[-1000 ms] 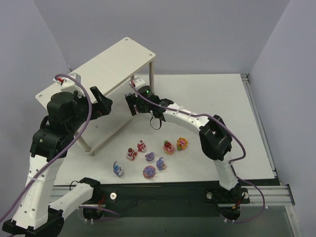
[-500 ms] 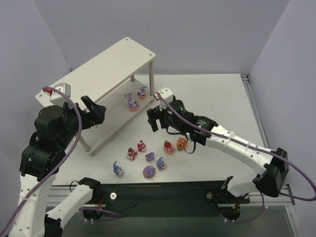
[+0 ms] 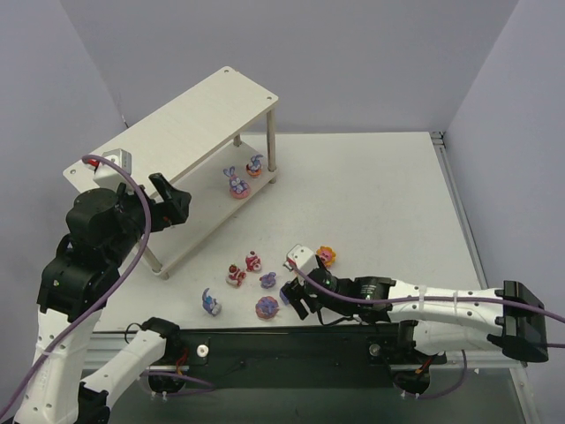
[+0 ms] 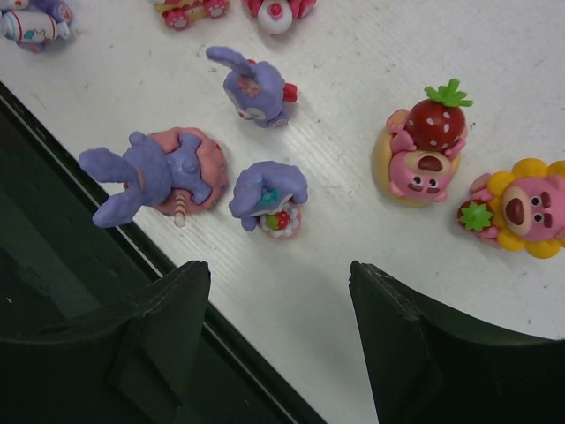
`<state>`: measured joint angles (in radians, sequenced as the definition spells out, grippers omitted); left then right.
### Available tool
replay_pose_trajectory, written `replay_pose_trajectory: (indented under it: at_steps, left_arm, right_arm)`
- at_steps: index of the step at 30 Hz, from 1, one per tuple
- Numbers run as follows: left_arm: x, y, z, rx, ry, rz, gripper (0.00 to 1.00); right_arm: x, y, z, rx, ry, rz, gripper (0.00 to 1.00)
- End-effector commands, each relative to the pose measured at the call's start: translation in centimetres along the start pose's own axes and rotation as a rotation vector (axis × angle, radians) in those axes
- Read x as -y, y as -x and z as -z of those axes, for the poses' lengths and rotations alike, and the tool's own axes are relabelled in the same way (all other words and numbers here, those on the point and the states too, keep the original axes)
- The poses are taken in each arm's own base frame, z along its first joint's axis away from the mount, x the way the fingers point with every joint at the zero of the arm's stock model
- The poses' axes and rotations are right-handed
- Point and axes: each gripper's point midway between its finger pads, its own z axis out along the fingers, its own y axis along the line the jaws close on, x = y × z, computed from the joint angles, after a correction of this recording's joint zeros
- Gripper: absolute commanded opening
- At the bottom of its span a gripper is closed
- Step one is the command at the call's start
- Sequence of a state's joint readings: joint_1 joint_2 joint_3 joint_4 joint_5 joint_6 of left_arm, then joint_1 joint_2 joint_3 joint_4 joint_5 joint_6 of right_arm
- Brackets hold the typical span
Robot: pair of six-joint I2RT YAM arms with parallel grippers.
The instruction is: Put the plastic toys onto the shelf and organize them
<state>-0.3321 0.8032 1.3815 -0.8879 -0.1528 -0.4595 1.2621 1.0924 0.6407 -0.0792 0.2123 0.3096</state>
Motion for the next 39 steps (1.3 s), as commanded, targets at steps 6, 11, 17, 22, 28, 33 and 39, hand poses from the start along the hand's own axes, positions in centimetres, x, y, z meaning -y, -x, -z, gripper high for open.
replay_pose_trajectory:
  at_steps: [6,11,17,22,28,33,39]
  left_arm:
    - [-0.2,-0.1,0.1,0.008,0.005,-0.014,0.97]
    - [-0.5,0.0,0.2,0.016,0.020,-0.016,0.97]
    - [-0.6,0.3,0.0,0.018,0.031,-0.021,0.97]
    - [-0.7,0.1,-0.5,0.007,0.039,-0.026,0.97]
    - [-0.7,0.0,-0.9,-0.002,0.044,-0.033,0.97]
    - [-0.7,-0.1,-1.3,-0.010,0.049,-0.038,0.97]
    - [-0.5,0.1,-1.5,-0.016,0.050,-0.039,0.97]
  right_arm:
    - [-0.7,-0.2,-2.3,0.053,-0.057,-0.005,0.61]
    - [-0.3,-1.1,-3.5,0.012,-0.090,0.035,0.55]
    - [-0.2,-2.4,-4.1,-0.011,-0.095,0.001,0.50]
    - [-0.2,-3.5,-4.2,-0.023,-0.087,-0.022,0.47]
    - [-0.5,-3.8,-4.2,-0.015,-0.061,-0.053,0.47]
    - [-0.8,-4.2,-4.7,-0.038,-0.023,-0.079,0.65]
    - [-0.1,-4.2,-5.7,-0.040,-0.021,-0.097,0.73]
